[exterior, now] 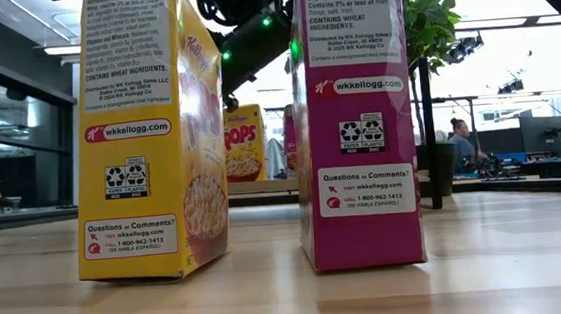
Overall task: Stack cereal on shelf
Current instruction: Put the red cereal box on the shelf aligned with the other red cereal box
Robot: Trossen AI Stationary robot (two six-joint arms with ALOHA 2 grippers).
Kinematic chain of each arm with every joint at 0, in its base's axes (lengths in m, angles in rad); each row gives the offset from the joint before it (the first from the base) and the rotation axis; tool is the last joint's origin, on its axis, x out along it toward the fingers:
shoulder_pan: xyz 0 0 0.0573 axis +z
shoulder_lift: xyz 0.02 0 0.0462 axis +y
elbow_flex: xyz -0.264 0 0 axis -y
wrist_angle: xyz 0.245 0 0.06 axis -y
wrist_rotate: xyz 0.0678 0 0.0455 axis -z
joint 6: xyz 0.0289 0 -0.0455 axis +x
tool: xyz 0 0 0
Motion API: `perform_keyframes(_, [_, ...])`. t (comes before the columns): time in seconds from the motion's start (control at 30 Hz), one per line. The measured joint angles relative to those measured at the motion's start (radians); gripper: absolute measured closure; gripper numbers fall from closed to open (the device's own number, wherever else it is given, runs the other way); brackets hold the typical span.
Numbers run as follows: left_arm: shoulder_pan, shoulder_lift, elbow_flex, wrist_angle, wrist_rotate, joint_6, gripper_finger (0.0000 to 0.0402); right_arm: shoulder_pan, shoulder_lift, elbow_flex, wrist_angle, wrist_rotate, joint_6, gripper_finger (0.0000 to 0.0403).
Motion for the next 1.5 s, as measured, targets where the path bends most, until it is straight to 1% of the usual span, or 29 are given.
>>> perform_keyframes(0.2, [0.0, 0.0, 0.0, -0.001, 0.0, 0.0, 0.0401, -0.004, 0.0, 0.0, 0.016, -0.001, -0.023, 0.0403])
perform_keyframes(0.33, [0.0, 0.0, 0.0, -0.001, 0.0, 0.0, 0.0401, -0.004, -0.001, 0.0, 0.034, -0.053, -0.027, 0.0403])
perform_keyframes(0.5, [0.0, 0.0, 0.0, -0.001, 0.0, 0.0, 0.0401, 0.011, -0.001, 0.0, -0.045, -0.08, -0.046, 0.0403])
perform_keyframes(0.63, [0.0, 0.0, 0.0, -0.001, 0.0, 0.0, 0.0401, 0.03, -0.001, 0.0, -0.135, -0.08, -0.078, 0.0403])
perform_keyframes(0.77, [0.0, 0.0, 0.0, -0.001, 0.0, 0.0, 0.0401, 0.039, 0.003, 0.0, -0.15, -0.037, -0.07, 0.0403])
perform_keyframes(1.0, [0.0, 0.0, 0.0, -0.001, 0.0, -0.003, 0.0401, 0.037, 0.077, 0.0, -0.049, -0.024, 0.016, 0.0403])
perform_keyframes(1.1, [0.0, 0.0, 0.0, -0.001, 0.0, -0.008, 0.0401, 0.049, 0.091, 0.0, -0.011, 0.026, 0.019, 0.0403])
perform_keyframes(1.23, [0.0, 0.0, 0.0, -0.002, 0.0, -0.008, 0.0401, 0.054, 0.106, 0.0, -0.016, 0.114, 0.029, 0.0403])
perform_keyframes(1.4, [0.0, 0.0, 0.0, -0.002, 0.0, -0.008, 0.0401, 0.048, 0.106, 0.0, -0.008, 0.193, 0.038, 0.0403])
perform_keyframes(1.5, [0.0, 0.0, 0.0, -0.002, 0.0, -0.008, 0.0401, 0.042, 0.106, 0.0, 0.025, 0.21, 0.037, 0.0403])
